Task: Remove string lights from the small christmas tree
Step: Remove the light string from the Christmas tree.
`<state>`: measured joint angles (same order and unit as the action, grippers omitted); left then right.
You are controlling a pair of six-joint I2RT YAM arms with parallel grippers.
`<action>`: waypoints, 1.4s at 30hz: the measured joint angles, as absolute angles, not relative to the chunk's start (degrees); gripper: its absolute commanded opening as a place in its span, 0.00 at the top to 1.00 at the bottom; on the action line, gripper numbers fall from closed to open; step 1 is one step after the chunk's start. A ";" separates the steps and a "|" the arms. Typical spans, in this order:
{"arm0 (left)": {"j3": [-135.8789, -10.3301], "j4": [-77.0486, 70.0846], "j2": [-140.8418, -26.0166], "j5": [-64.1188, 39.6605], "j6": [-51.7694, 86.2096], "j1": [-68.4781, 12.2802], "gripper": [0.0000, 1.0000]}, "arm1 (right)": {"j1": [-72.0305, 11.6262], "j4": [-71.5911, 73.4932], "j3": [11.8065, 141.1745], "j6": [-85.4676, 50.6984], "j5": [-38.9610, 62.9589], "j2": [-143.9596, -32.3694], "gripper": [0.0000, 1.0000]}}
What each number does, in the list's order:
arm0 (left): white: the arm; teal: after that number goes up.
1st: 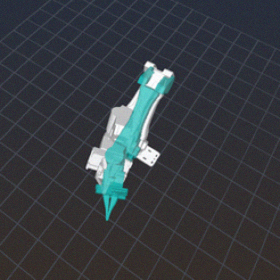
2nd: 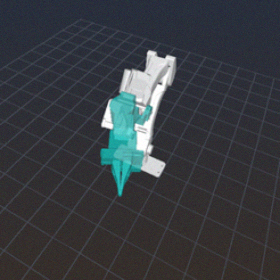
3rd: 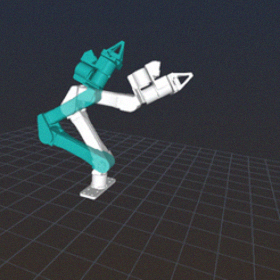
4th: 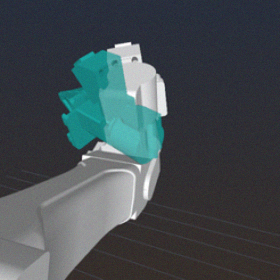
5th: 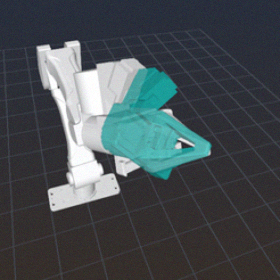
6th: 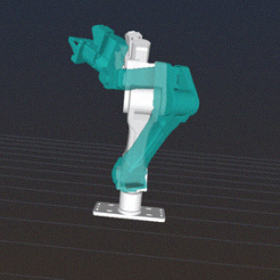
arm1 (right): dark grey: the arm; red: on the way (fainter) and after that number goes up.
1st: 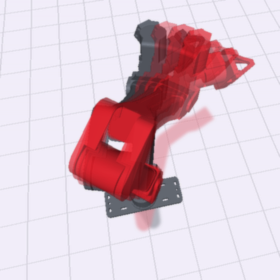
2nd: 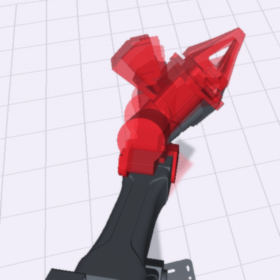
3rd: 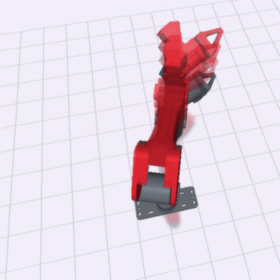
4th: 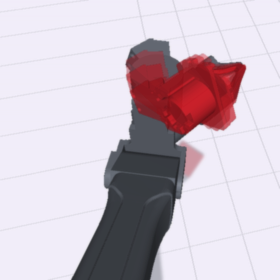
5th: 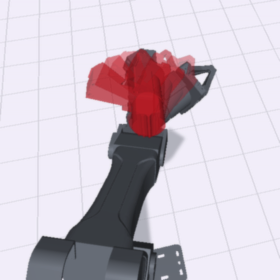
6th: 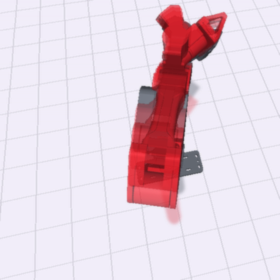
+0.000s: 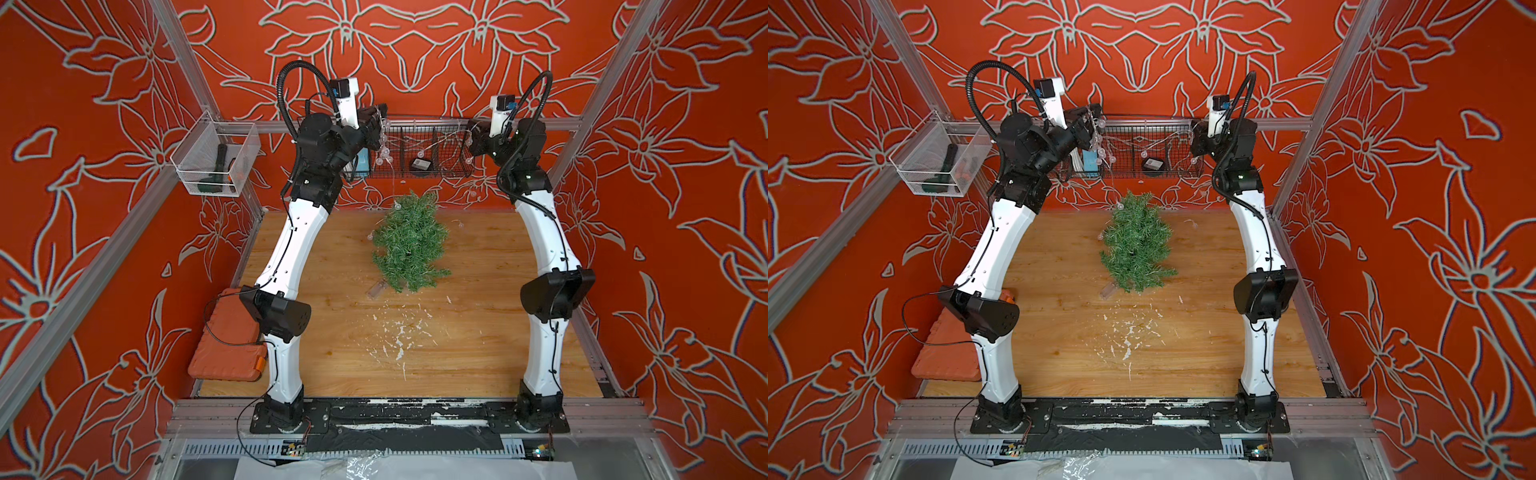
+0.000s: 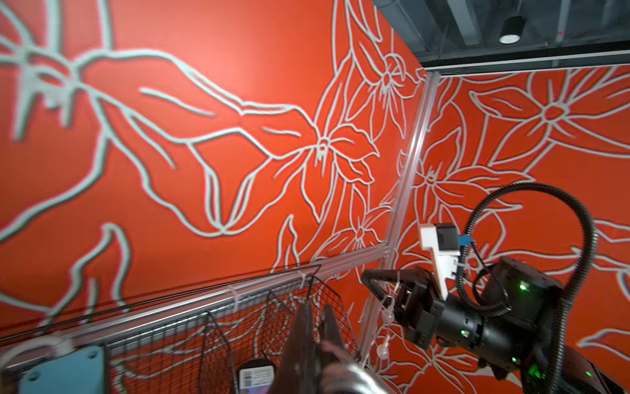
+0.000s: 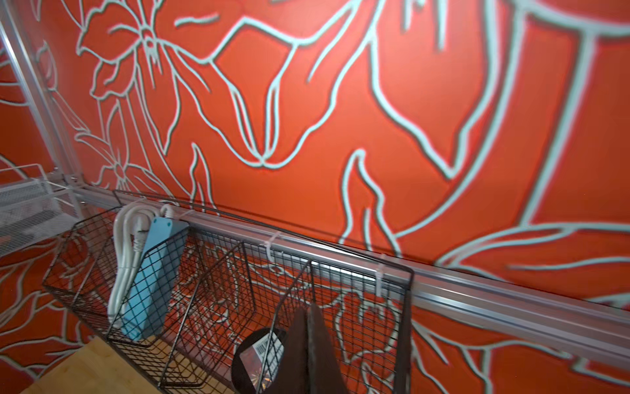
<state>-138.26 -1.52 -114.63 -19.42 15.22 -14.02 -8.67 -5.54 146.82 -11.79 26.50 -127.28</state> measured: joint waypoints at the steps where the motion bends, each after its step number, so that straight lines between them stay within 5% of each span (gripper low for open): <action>1: -137.71 -2.24 -114.80 -18.81 15.20 -13.32 1.00 | -8.78 -5.32 149.08 -12.88 27.59 -129.10 1.00; 12: -130.72 -5.69 -116.95 -19.44 13.67 -7.40 1.00 | -13.30 1.87 159.11 -21.32 37.50 -140.00 1.00; 25: -129.29 -9.21 -125.05 -39.92 14.31 -7.11 0.99 | -18.55 2.74 159.79 -21.21 44.73 -144.11 1.00; 34: -125.78 -12.84 -125.71 -49.54 15.16 -9.15 0.66 | -18.68 1.89 159.79 -19.90 45.50 -144.11 1.00; 42: -125.80 -16.40 -126.34 -54.54 15.94 -11.66 0.48 | -18.81 1.65 159.79 -19.35 45.56 -144.11 1.00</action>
